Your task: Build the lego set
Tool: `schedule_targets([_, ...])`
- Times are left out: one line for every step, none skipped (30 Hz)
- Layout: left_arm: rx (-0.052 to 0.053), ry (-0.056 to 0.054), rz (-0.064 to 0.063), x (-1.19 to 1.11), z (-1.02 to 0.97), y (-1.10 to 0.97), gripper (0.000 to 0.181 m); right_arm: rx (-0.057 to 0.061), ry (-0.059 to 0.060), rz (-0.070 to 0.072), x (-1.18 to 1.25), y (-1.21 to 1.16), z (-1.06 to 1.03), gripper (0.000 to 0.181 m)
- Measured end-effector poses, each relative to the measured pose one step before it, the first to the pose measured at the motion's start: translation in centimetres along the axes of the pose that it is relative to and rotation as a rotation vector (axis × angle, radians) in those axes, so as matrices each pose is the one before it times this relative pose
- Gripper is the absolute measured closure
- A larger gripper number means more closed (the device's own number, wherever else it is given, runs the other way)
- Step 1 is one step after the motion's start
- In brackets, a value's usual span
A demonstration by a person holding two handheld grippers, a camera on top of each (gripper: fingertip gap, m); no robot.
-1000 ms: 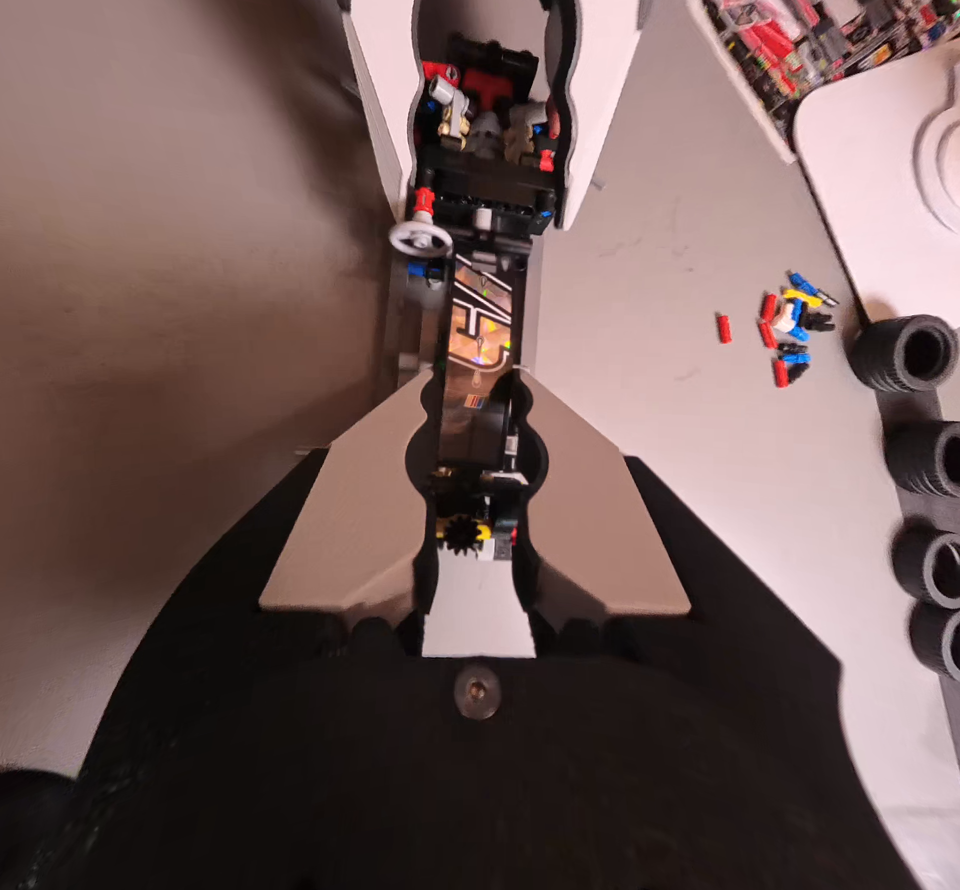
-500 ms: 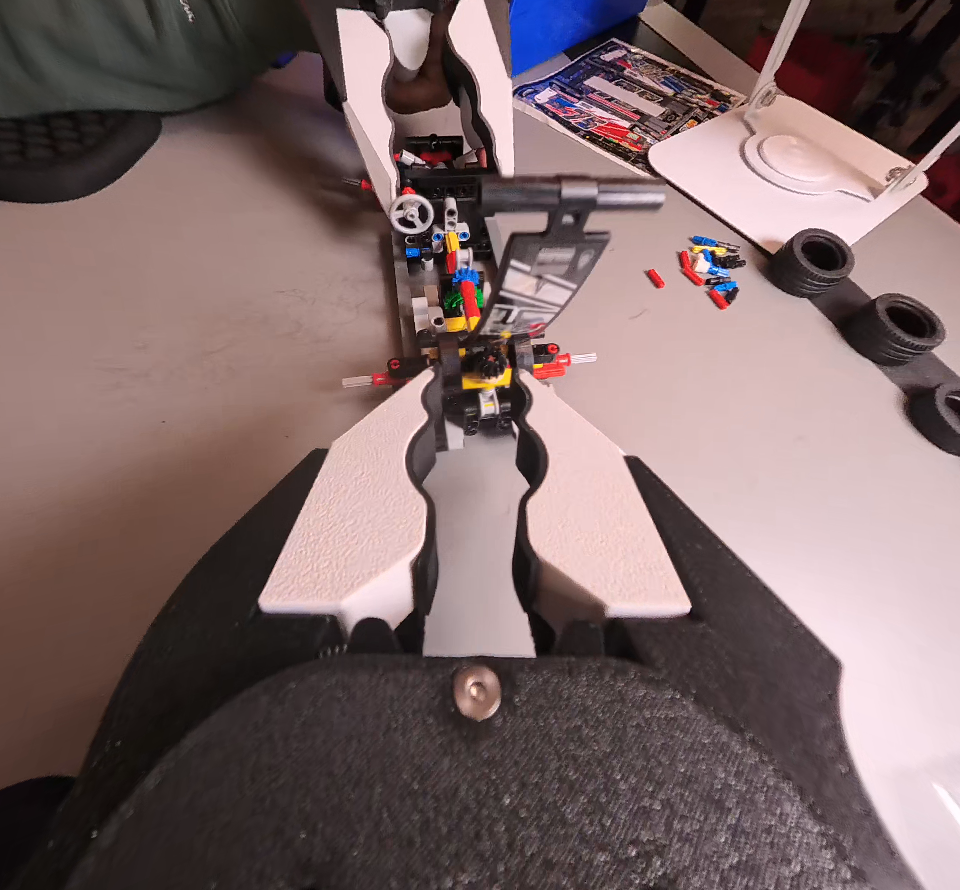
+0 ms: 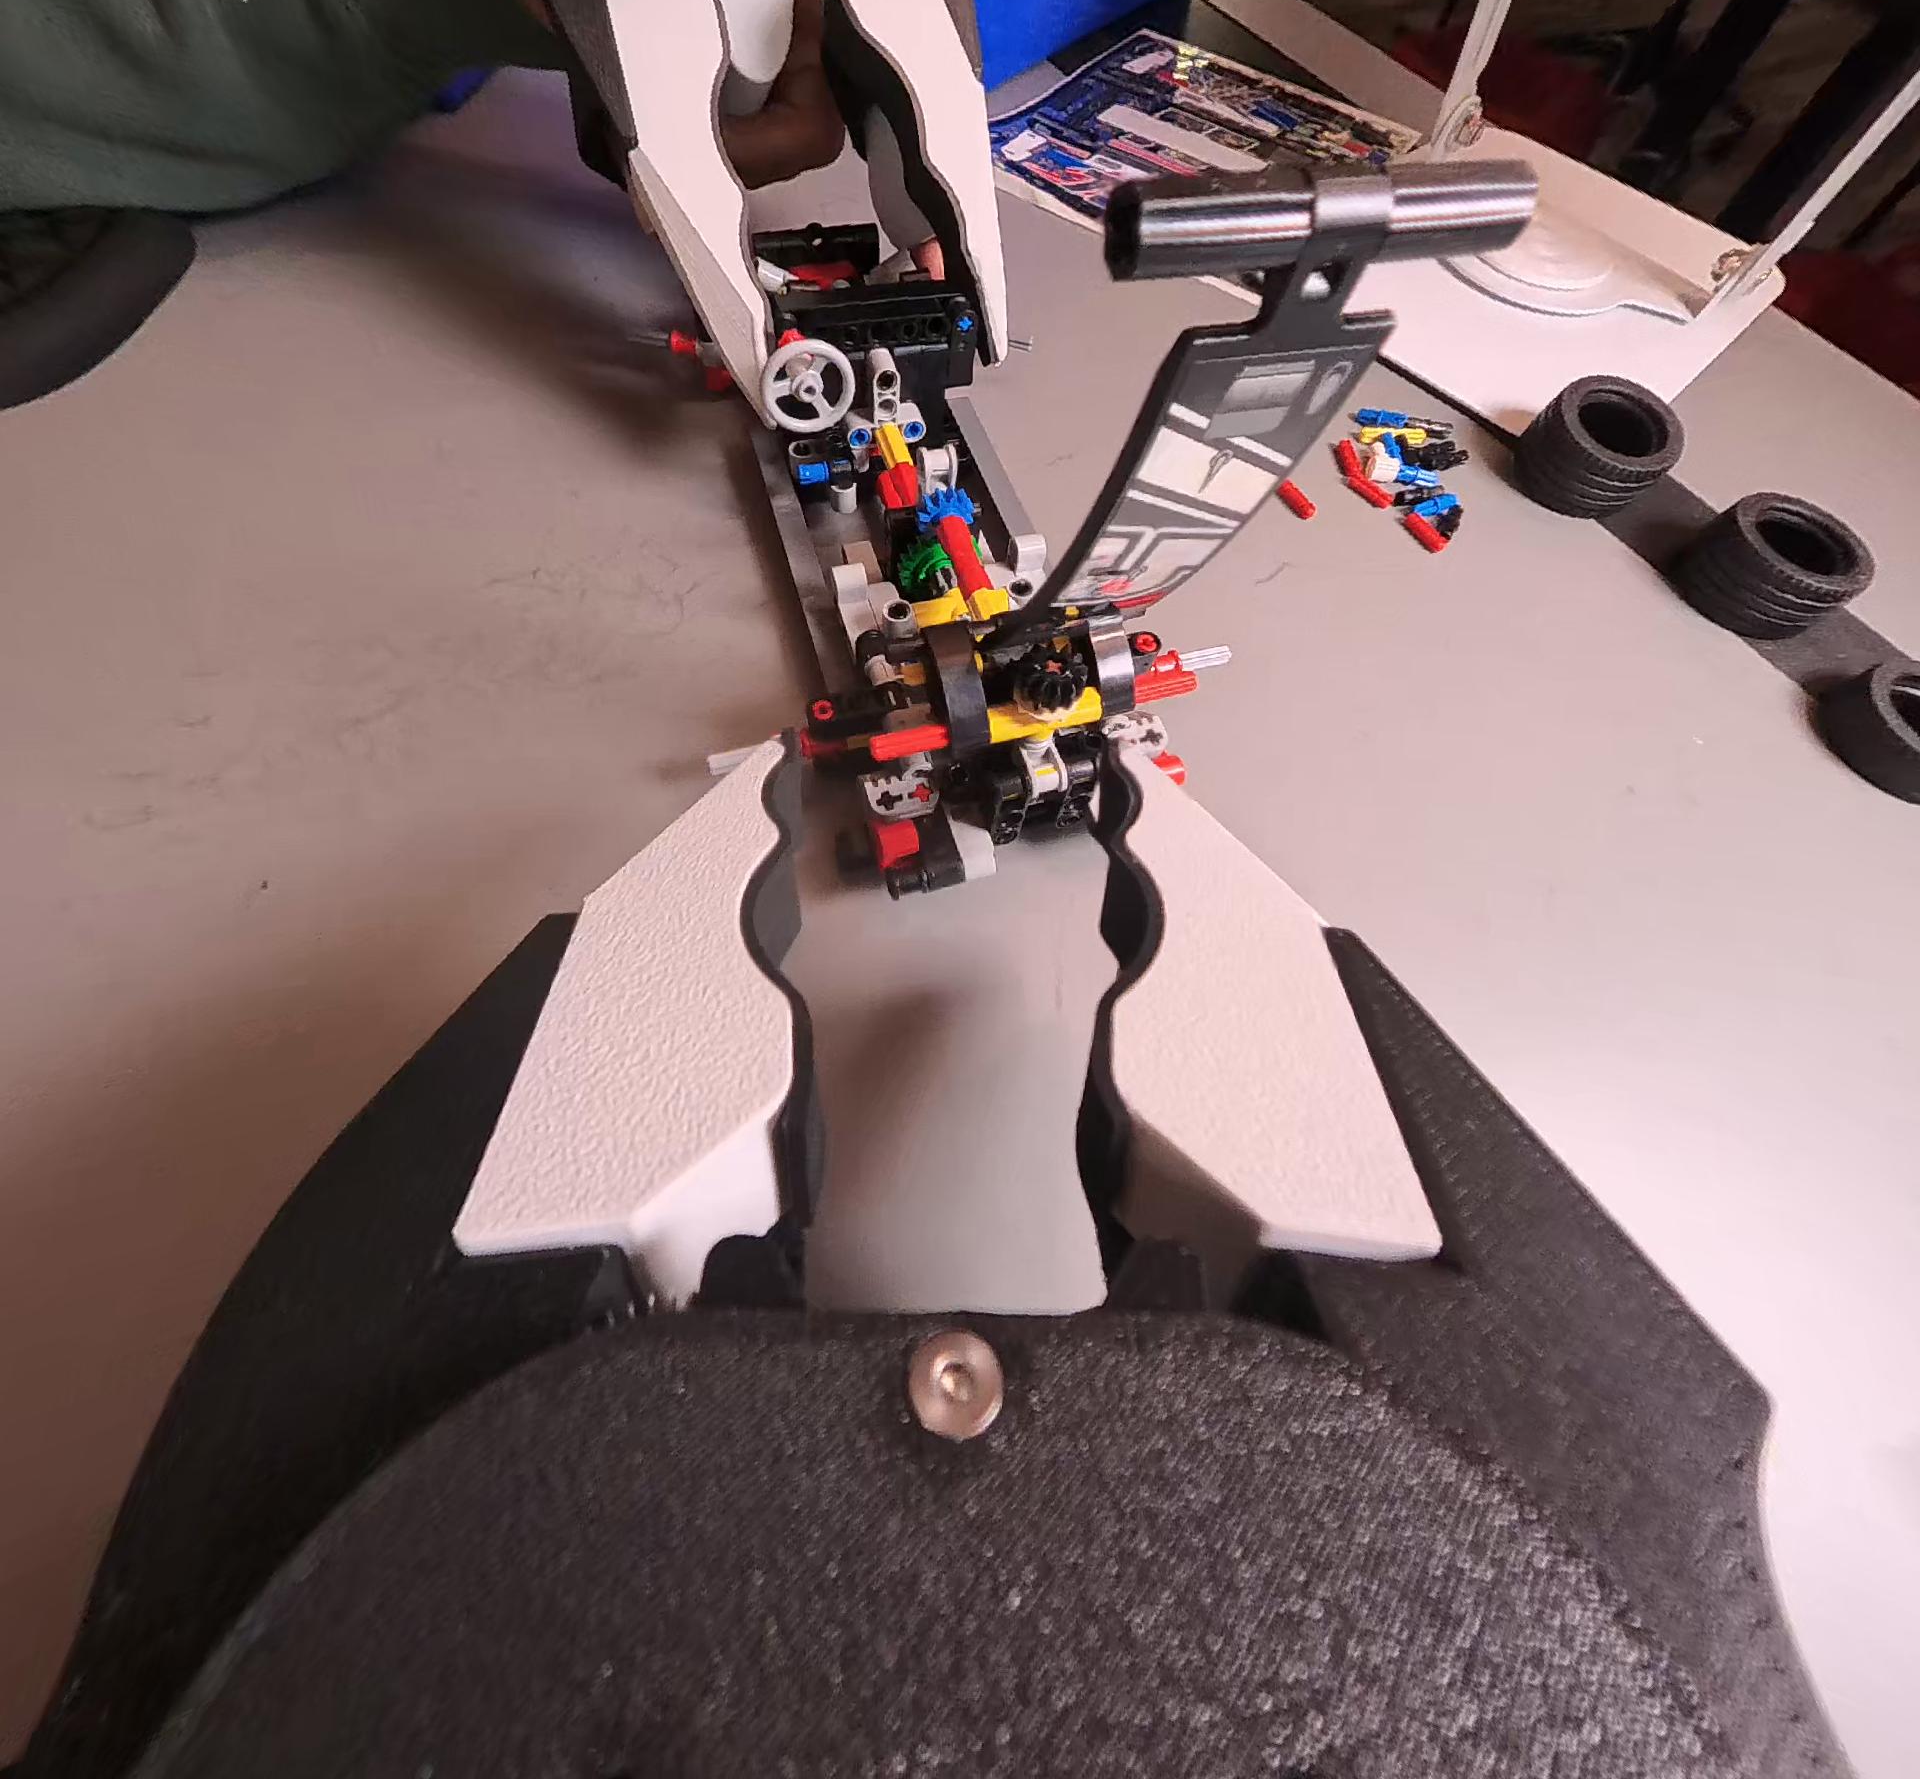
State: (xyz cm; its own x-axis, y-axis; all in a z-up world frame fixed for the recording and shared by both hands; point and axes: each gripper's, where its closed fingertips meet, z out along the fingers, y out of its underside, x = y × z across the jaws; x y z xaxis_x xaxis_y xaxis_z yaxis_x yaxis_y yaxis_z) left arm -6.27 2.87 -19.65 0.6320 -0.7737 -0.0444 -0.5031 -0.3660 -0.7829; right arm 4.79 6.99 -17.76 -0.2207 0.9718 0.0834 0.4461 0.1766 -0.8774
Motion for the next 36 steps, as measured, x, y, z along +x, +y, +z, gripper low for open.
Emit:
schedule_targets([-0.0009,-0.0013,0.0002,-0.006,0.005,0.003,0.119,0.0101,0.0056,0.0015,0.101,-0.165,0.119,0.125])
schedule_targets([-0.0002,-0.0007,0.0001,-0.012,0.010,-0.006,0.119,0.0120,0.0045,0.0028,0.095,-0.192,0.116,0.125])
schedule_targets([0.0004,-0.0003,-0.0008,-0.012,0.002,-0.004,0.119,0.0138,0.0031,0.0017,0.039,-0.225,0.113,0.125])
schedule_targets([0.0002,-0.0003,-0.0014,-0.023,0.000,-0.001,0.119,0.0136,-0.0054,0.0008,-0.138,-0.210,0.098,0.124])
schedule_targets([-0.0007,-0.0007,-0.0019,-0.026,0.005,0.004,0.119,0.0063,-0.0077,-0.0006,-0.223,-0.103,0.122,0.124])
schedule_targets([-0.0018,-0.0009,-0.0017,-0.024,0.003,0.014,0.119,0.0037,-0.0034,-0.0057,-0.208,-0.056,0.117,0.124])
schedule_targets([-0.0022,-0.0007,-0.0009,-0.020,-0.011,0.016,0.119,-0.0001,0.0072,-0.0102,-0.045,0.010,0.057,0.124])
schedule_targets([-0.0025,-0.0007,-0.0015,-0.029,-0.014,0.021,0.119,-0.0014,0.0059,-0.0081,-0.027,0.024,-0.011,0.124])
schedule_targets([-0.0036,-0.0012,-0.0015,-0.031,-0.011,0.015,0.119,-0.0013,0.0024,-0.0003,-0.054,0.031,-0.037,0.124])
schedule_targets([-0.0035,-0.0012,-0.0010,-0.026,-0.010,0.025,0.119,0.0017,0.0024,0.0021,-0.056,0.011,-0.033,0.124])
schedule_targets([-0.0025,-0.0004,-0.0019,-0.023,-0.003,0.012,0.119,0.0004,0.0036,-0.0011,-0.058,0.030,-0.032,0.124])
schedule_targets([-0.0020,0.0001,-0.0024,0.001,0.007,0.011,0.119,-0.0006,0.0059,-0.0038,-0.004,0.040,-0.031,0.124])
schedule_targets([-0.0024,-0.0001,-0.0015,-0.007,-0.002,0.009,0.119,0.0000,0.0024,-0.0006,-0.060,0.017,-0.015,0.123])
schedule_targets([-0.0028,-0.0007,-0.0003,-0.004,0.001,0.009,0.119,0.0002,0.0024,0.0016,-0.041,0.003,-0.004,0.123])
schedule_targets([-0.0025,-0.0011,0.0003,0.000,0.004,0.004,0.119,0.0005,0.0025,-0.0003,-0.038,0.000,-0.009,0.123])
schedule_targets([-0.0013,-0.0014,0.0009,0.000,0.013,-0.002,0.119,-0.0003,0.0026,-0.0021,-0.043,0.013,0.000,0.123])
schedule_targets([-0.0005,-0.0011,0.0008,0.000,0.003,0.000,0.119,-0.0014,0.0039,-0.0039,-0.020,0.022,0.003,0.123])
schedule_targets([-0.0007,-0.0002,0.0000,0.002,0.012,-0.005,0.119,-0.0019,0.0031,-0.0039,-0.018,0.014,-0.011,0.123])
schedule_targets([-0.0009,0.0000,-0.0003,0.000,-0.002,-0.004,0.119,-0.0016,0.0030,-0.0021,-0.004,0.023,-0.008,0.123])
schedule_targets([-0.0006,-0.0001,0.0004,0.001,0.012,-0.006,0.119,-0.0001,0.0011,-0.0001,-0.019,0.007,-0.024,0.123])
schedule_targets([0.0000,-0.0002,0.0006,0.014,0.006,-0.007,0.119,0.0010,0.0017,0.0016,0.022,0.024,-0.023,0.124])
schedule_targets([0.0003,0.0001,0.0004,0.005,0.007,-0.009,0.119,0.0019,0.0005,0.0028,0.006,0.008,-0.031,0.124])
schedule_targets([-0.0002,0.0003,-0.0002,-0.002,-0.002,-0.009,0.119,0.0010,0.0003,0.0034,0.014,0.011,-0.012,0.124])
schedule_targets([-0.0003,0.0002,-0.0004,-0.002,0.003,0.000,0.119,-0.0002,-0.0008,0.0027,-0.006,0.025,-0.019,0.124])
schedule_targets([0.0000,-0.0001,-0.0001,0.000,0.000,0.000,0.119,-0.0009,-0.0003,0.0010,-0.021,0.005,-0.018,0.125])
schedule_targets([0.0000,-0.0002,0.0001,0.004,0.005,-0.005,0.119,-0.0013,0.0004,-0.0004,-0.025,0.025,-0.010,0.124])
schedule_targets([-0.0002,-0.0001,0.0004,0.009,0.010,-0.008,0.119,-0.0004,0.0000,0.0001,-0.035,0.012,-0.026,0.124])
schedule_targets([0.0000,0.0002,0.0003,0.007,-0.001,-0.013,0.119,-0.0001,0.0006,0.0011,-0.015,0.012,-0.027,0.124])
schedule_targets([-0.0001,0.0001,-0.0001,0.010,0.005,-0.004,0.119,-0.0001,-0.0010,0.0027,-0.020,0.026,-0.026,0.125])
schedule_targets([0.0001,-0.0030,-0.0019,-0.050,0.005,-0.004,0.119,-0.0030,-0.0063,0.0031,-0.108,0.078,-0.028,0.126])
schedule_targets([0.0001,-0.0106,-0.0072,-0.192,0.030,-0.008,0.119,-0.0058,-0.0324,0.0029,-0.559,0.143,0.008,0.136])
schedule_targets([0.0002,-0.0105,-0.0082,-0.212,0.032,-0.009,0.119,0.0014,-0.0162,0.0054,-0.459,0.045,0.153,0.135])
schedule_targets([0.0021,0.0039,0.0061,0.084,-0.024,-0.014,0.119,-0.0012,0.0393,-0.0179,0.342,-0.002,0.126,0.130])
schedule_targets([0.0029,0.0164,0.0170,0.343,-0.064,0.016,0.119,-0.0036,0.0398,-0.0323,0.494,-0.085,-0.075,0.125])
schedule_targets([0.0016,0.0148,0.0092,0.323,-0.033,0.003,0.119,-0.0072,0.0014,-0.0003,0.206,-0.094,-0.207,0.126])
schedule_targets([-0.0011,0.0029,0.0022,0.106,0.011,-0.019,0.119,0.0030,-0.0195,0.0301,0.047,-0.117,-0.198,0.126])
